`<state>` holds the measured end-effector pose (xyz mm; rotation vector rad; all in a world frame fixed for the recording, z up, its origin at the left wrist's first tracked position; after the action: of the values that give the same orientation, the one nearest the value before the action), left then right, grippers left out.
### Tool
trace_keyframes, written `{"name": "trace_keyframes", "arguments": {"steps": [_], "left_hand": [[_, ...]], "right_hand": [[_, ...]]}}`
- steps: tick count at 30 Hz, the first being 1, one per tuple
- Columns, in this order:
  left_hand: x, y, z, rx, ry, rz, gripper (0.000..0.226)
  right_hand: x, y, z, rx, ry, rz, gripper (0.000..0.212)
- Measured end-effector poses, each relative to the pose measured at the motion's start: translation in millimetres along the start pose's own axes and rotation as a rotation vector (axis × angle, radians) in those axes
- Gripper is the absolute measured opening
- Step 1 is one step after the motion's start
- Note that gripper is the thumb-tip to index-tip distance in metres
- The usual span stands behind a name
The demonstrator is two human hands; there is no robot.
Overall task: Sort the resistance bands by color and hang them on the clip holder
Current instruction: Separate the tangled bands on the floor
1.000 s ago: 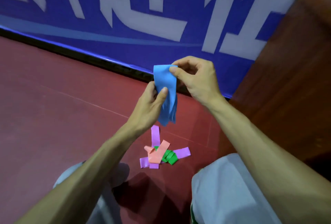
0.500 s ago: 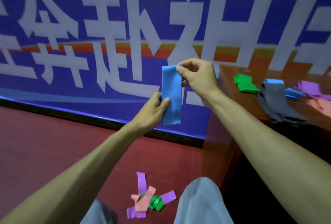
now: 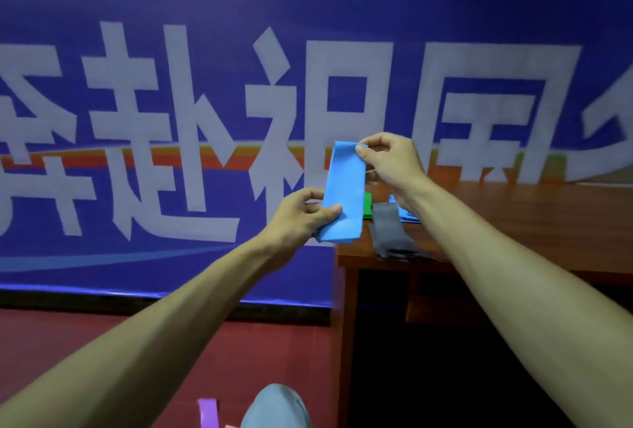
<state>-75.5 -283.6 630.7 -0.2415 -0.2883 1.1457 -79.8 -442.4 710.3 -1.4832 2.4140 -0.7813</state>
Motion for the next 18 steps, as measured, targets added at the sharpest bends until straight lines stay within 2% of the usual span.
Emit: {"name": "trace_keyframes", "arguments": {"steps": [4,5,10,12,18], "left_hand": [[-39.3,-21.2,19.1,-0.004,-0.066,-0.081,0.024],[-49.0,-29.1,20.9,0.003,-0.082,-0.096,0.025],[-95.5,-84.8,23.7,0.008,-0.177,-0.184,0.011],[-110.1,-114.8,17.4,0.018,-0.238,-0.212,0.012],[-134.7,-195.5,-19.5,0.149,-0.313,-0.237,0.008]], "right_hand": [[52.4,-23.1,-4.1,0.008,0.063,0.059,0.001],[63.0,-29.8,-2.4,0.012,0.077,0.063,0.004],[102.9,-75.3,26.3,0.003,0.157,0.049,0.006],[115.1,-100.1,49.0,-0.026,0.182,0.057,0.007],[132.4,-166.4,118.9,-0.149,0.18,0.088,0.008]]}}
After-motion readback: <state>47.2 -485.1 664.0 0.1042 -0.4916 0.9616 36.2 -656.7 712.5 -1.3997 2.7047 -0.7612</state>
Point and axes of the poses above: each hand's wrist, its own y-axis away from the middle knuckle, its own x-axis out of the back of the hand, z = x × y, the point moved 8 cm from there along -y, towards the middle knuckle, and after that the axes turned 2 degrees about z, right-handed, at the moved point
